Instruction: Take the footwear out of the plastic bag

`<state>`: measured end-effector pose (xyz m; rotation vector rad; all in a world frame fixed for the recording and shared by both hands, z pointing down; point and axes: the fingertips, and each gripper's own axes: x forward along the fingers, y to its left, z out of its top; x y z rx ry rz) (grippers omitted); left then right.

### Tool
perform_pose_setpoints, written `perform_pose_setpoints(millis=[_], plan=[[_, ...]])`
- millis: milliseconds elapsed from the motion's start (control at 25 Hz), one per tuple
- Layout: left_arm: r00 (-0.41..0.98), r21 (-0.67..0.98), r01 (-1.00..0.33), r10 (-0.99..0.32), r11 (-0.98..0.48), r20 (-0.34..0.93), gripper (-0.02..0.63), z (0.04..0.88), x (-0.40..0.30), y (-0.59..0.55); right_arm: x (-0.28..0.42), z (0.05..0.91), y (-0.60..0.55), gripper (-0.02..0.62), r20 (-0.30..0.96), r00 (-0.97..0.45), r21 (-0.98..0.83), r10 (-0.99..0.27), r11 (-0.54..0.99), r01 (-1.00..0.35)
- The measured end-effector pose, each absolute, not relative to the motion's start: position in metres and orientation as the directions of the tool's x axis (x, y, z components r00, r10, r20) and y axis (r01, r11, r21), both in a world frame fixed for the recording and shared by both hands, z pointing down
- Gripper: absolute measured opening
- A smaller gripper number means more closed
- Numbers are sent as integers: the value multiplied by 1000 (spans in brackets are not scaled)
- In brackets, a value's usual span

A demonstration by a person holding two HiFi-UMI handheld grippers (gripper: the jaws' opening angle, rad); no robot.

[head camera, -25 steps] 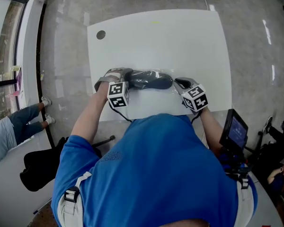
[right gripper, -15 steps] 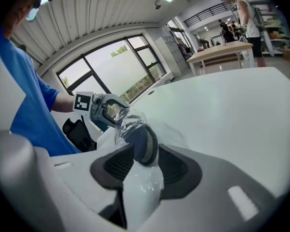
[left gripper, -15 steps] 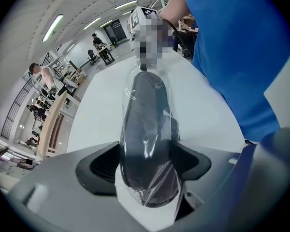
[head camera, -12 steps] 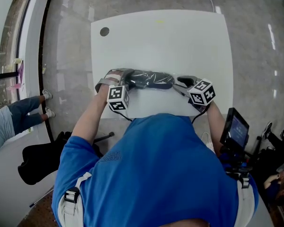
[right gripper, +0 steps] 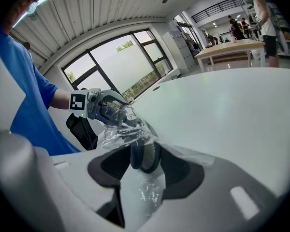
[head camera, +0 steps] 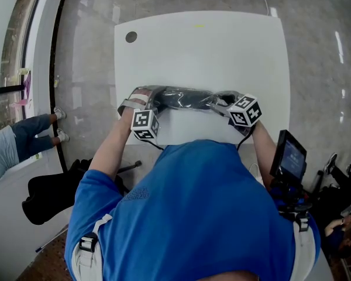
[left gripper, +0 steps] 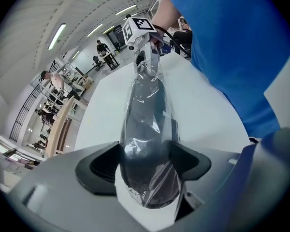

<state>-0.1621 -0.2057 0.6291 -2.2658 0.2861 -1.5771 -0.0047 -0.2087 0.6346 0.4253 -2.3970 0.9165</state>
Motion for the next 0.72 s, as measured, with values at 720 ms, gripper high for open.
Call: perform_pose_setpoints(millis=[720], plan=[[376, -432, 73, -377, -899, 847, 345, 628, -163, -207, -10, 633, -210, 178, 572, -815, -514, -96, 732, -447]])
